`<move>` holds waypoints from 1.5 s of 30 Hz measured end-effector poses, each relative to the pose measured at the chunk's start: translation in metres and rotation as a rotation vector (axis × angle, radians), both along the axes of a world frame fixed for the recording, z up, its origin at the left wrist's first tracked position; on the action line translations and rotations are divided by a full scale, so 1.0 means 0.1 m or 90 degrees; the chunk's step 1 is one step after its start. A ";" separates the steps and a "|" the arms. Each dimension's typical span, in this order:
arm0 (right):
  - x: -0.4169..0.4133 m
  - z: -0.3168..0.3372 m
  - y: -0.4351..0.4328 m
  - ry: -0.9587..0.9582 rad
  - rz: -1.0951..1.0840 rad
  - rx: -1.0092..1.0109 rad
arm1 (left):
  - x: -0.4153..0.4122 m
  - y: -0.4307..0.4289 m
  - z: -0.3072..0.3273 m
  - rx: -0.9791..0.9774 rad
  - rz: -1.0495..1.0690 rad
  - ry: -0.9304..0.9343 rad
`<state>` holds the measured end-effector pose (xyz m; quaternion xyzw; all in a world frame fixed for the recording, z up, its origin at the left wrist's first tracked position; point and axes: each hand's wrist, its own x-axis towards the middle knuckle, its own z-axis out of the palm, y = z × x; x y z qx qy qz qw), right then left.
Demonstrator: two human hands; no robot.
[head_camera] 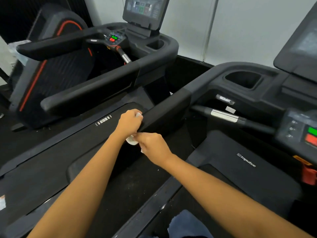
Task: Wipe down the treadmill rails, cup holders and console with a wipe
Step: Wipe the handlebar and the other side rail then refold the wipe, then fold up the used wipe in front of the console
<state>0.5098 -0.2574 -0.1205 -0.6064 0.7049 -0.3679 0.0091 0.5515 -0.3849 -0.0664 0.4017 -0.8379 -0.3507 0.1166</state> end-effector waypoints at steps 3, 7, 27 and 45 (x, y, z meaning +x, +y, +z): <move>-0.34 0.30 0.08 -0.235 -0.157 -0.058 | -0.28 0.14 0.13 0.000 -0.017 0.064; -0.86 0.62 0.26 -0.328 -0.306 -0.177 | -0.75 0.40 0.36 0.011 -0.110 0.122; -2.25 0.93 1.51 -0.758 -0.527 -0.559 | -2.54 2.23 0.66 0.265 -0.293 0.363; -2.19 1.83 2.67 -0.465 -0.783 -0.522 | -2.89 2.87 1.34 0.061 -0.475 0.366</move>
